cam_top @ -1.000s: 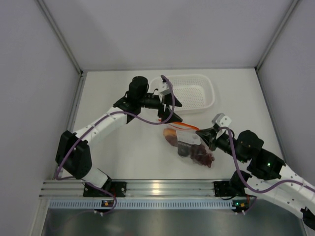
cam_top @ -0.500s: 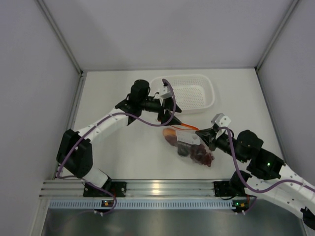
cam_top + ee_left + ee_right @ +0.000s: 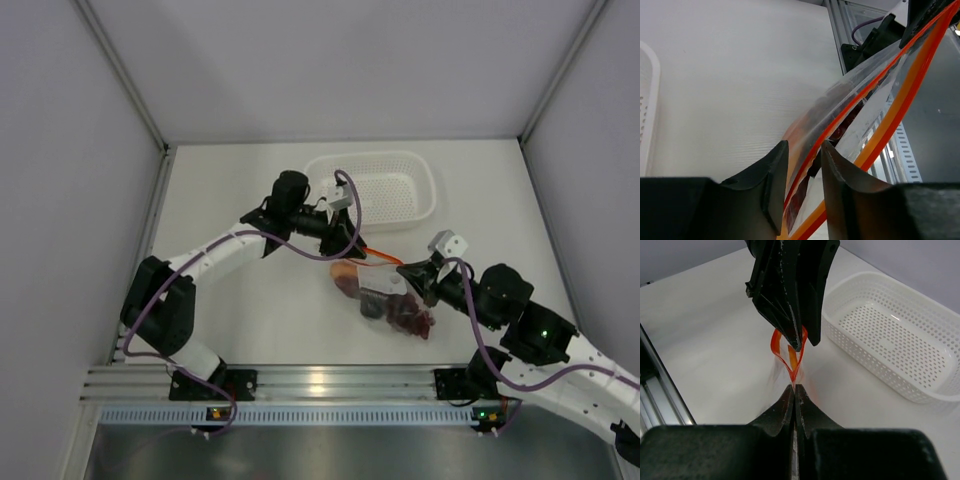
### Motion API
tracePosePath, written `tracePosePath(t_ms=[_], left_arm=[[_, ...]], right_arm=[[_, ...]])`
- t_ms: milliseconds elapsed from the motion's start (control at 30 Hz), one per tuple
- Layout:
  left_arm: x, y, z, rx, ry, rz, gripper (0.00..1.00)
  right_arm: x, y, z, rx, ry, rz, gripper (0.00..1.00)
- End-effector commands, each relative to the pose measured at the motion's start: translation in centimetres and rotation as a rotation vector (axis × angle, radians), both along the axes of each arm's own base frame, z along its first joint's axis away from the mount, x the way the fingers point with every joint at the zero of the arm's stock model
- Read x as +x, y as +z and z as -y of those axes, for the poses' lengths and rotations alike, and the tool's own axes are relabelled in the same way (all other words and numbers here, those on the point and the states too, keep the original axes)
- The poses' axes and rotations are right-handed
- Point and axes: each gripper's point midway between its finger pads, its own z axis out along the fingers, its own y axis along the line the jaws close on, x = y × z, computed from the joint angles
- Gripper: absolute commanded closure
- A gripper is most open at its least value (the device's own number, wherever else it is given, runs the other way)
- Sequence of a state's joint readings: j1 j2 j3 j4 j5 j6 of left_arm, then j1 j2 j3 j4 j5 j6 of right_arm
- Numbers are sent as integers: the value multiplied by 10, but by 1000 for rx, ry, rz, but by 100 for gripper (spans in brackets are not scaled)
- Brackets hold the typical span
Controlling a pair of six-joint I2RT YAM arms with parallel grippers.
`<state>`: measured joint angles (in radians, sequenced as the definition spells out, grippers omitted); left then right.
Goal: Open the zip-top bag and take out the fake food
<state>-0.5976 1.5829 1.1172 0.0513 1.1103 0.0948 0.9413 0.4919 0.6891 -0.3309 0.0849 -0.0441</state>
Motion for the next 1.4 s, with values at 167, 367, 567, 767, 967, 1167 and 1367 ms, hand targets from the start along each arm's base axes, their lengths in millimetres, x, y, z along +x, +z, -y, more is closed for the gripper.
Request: tracePosePath(t_ms=[167,367,567,767,967,1167,1367], left_arm=[[9,4,-1,11,80,26,100],[16,30,-21,39,305,6,100],[19,73,-77,62,709,-26,100],[24,90,-150,43,1195,-96,100],[13,64,-158,3,1287,-316,100],[11,44,-175,-101,1481,-469,100],[-2,32,-175,-286,1559,-606,100]], right_arm=[[6,48,3,114,-32,88,100],[14,47,-3,120,-61,59,100],[28,59,-11,188,-121,6,99],[34,69,-34,229,-102,-78,84],[45,67,-56,277,-117,-187,77],[53,36,-86,410,-173,-460,43],[43,-10,-124,575,-174,-755,40]])
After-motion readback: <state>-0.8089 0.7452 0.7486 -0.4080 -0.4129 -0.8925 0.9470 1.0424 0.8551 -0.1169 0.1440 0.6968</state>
